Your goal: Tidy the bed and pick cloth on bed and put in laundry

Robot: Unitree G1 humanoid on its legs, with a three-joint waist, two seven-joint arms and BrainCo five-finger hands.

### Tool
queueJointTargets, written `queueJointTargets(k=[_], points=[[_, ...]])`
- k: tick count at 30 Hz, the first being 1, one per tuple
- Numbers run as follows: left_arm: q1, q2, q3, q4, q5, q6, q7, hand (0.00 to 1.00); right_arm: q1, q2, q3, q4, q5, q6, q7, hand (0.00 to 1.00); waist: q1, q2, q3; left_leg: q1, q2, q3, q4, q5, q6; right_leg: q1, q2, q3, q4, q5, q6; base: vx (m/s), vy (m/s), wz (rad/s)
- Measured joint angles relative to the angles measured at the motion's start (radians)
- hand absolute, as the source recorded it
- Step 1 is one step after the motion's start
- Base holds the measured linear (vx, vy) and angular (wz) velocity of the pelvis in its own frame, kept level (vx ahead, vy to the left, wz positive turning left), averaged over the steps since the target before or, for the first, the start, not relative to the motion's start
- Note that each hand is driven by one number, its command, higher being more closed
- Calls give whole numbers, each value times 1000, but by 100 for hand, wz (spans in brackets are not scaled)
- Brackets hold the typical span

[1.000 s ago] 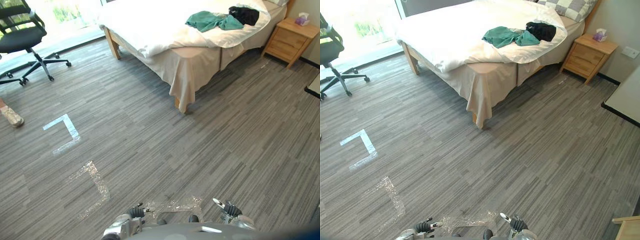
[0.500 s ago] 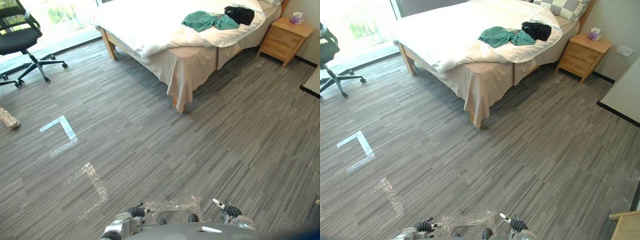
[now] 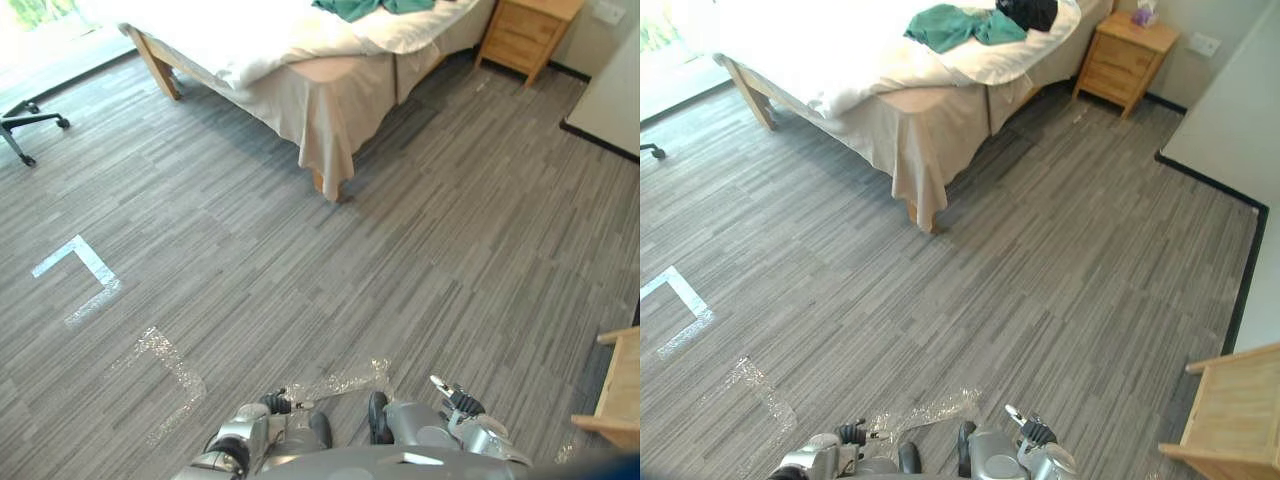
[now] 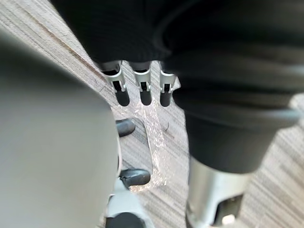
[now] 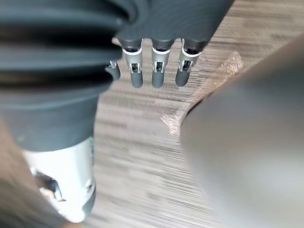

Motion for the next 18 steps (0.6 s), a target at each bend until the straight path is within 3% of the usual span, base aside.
queueJointTargets(k=[2,4,5,6,7,9,11,12,13,14,15,16,18], points=[[1,-2,28,0,0,-3,5,0,12,8,1,-17,0,1,1,0,7,-5,0,17,46,25,40,-38,-33,-27,-24,-10,-77,52,12,208,-124,-47],[5,-1,73,-1,17,-5,21,0,47,27,0,-46,-1,-1,3,0,14,-44,-20,50,81,42,98,-98,-93,-35,-94,-48,-144,112,2,396,-290,-28],[5,-2,74,-1,30,-4,22,0,56,28,-1,-54,-1,-2,3,0,14,-51,-25,66,88,46,101,-118,-97,-38,-110,-53,-136,111,0,462,-343,-22],[5,-16,80,-1,44,-3,24,0,58,25,-3,-68,0,-1,3,0,5,-37,-33,88,123,58,97,-142,-105,-65,-112,-85,-61,147,-12,495,-363,-8],[14,-39,92,-1,45,-3,31,0,60,19,-10,-86,-7,0,2,0,-3,-12,-66,100,148,62,76,-124,-86,-101,-85,-108,15,95,-45,543,-339,-7],[14,-59,134,-11,39,-11,35,0,48,23,-33,-70,-17,0,1,0,6,-13,-75,57,176,60,170,-57,-53,-126,-72,-103,72,23,-75,541,-326,-18],[31,-88,150,-35,14,-30,38,0,44,21,-65,-52,-82,-22,5,0,3,14,-87,-96,235,-65,479,98,-64,-68,-26,-106,44,-26,-134,674,-455,-24],[32,-88,151,-37,8,-42,42,0,37,14,-62,-37,-105,-29,6,0,7,29,-85,-151,249,-127,622,101,-87,-21,6,-103,4,-32,-143,667,-357,-24],[34,-78,151,-44,7,-71,43,0,29,11,-52,-12,-127,-43,11,0,7,36,-80,-242,230,-226,816,62,-115,87,51,-96,-80,-33,-152,637,-298,-22],[34,-67,150,-65,8,-91,43,0,24,12,-35,3,-133,-46,16,0,8,22,-71,-309,175,-279,906,17,-119,190,72,-69,-149,-31,-156,752,-342,-12],[35,-64,150,-80,8,-98,43,0,21,13,-27,7,-133,-47,20,0,10,13,-66,-338,142,-292,918,-1,-123,236,79,-60,-175,-30,-157,654,-283,-30],[38,-68,152,-108,8,-118,43,0,10,13,-21,12,-133,-53,28,0,31,5,-61,-396,89,-287,904,-31,-118,305,94,-27,-211,-30,-156,422,-184,-47],[38,-82,155,-137,7,-140,43,0,-4,14,11,-18,-133,-66,35,0,68,12,-56,-487,45,-244,824,-56,-109,373,116,22,-246,-32,-152,524,-157,-111]])
